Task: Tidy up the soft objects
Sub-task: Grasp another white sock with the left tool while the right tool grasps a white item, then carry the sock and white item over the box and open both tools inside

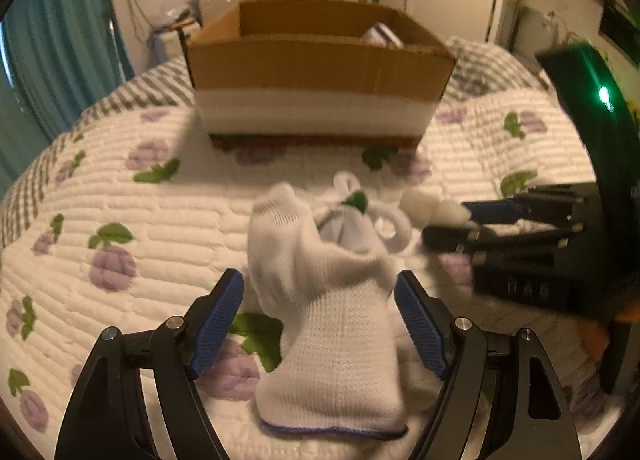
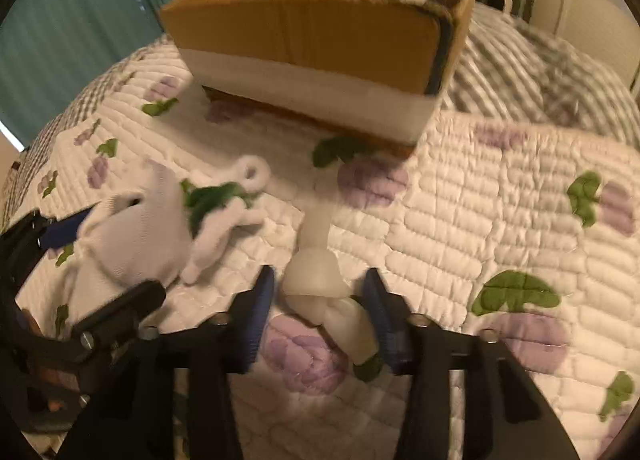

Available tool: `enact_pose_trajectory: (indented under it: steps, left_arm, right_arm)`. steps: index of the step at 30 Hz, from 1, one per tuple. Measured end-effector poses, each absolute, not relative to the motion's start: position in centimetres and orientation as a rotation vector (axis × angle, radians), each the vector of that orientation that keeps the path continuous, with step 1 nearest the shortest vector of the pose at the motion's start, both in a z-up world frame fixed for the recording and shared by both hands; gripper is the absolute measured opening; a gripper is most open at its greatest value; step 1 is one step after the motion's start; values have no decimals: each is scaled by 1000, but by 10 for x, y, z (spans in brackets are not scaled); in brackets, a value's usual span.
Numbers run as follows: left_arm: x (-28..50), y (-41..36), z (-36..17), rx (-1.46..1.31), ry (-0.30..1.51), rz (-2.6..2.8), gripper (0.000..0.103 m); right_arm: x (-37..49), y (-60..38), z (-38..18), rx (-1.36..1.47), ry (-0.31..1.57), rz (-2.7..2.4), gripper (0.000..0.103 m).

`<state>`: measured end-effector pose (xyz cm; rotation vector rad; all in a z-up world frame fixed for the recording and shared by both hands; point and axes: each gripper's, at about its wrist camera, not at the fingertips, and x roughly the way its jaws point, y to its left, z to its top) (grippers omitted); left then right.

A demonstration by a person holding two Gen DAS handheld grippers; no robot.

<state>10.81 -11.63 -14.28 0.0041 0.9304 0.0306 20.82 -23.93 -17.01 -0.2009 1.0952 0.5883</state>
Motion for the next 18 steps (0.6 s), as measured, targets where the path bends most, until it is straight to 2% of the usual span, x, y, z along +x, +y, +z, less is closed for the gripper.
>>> enact_pose_trajectory:
  steps: [1,2,3,4,6,9,18]
  left_arm:
    - [110,-115,-145,3,936,26,75]
    - [109,-114,-147,-4,938,16,63]
    - [108,-113,-148,-13,940,9,59]
    - [108,-112,-148,-21,938,7,59]
    - [106,-110,-146,-32,929,-1,49]
    - [100,-106,-140,-47,924,-13,45]
    - [75,-98,-76,-44,783,-70,44]
  right_arm:
    - [209,-241,-171,-185,1097,589,36]
    - [209,-242,-170,-176,1093,593,34]
    - [207,-244,-168,-172,1084,596,31]
    - [205,-245,-166,-173,1071,595,30]
    - [200,-247,-162,-185,1048,586,29]
    - [191,-250,-153,-206,1012,571,28]
    - [163,-255,-89,-241,907,542,28]
